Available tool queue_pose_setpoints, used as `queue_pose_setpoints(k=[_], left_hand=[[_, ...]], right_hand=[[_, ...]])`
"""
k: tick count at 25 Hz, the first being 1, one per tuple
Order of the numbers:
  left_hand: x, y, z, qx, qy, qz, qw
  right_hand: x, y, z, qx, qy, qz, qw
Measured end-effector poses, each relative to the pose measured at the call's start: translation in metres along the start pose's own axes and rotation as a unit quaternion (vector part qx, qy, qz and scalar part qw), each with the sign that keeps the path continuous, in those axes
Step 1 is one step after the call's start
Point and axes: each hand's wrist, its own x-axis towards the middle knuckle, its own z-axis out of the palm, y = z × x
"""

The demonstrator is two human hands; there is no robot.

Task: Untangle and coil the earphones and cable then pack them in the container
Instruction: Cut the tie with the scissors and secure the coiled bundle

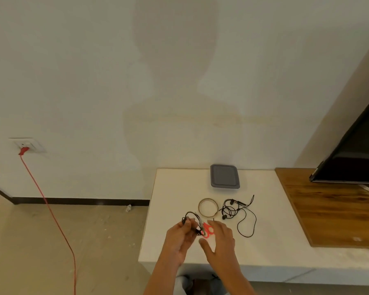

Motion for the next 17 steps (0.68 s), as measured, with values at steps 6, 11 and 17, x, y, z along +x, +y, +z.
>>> queue_pose_setpoints(k=[6, 11, 17], left_hand=[[0.094, 0.002, -0.032, 0.074, 0.041, -0.006, 0.996], [0.118, -0.021, -0.067, 0.357, 0.250, 0.049, 0.899], [0.103, -0.023, -0.039, 0.449, 0.297, 0.150, 0.829]], right_hand=[[0.023, 0.076, 0.006, 0.015, 0.017, 0.171, 0.985], [0.047, 0.119, 0.005, 0.027, 0.033, 0.227, 0.973], [0.082, 0.132, 0.005, -0.133, 0.058, 0.245, 0.959]])
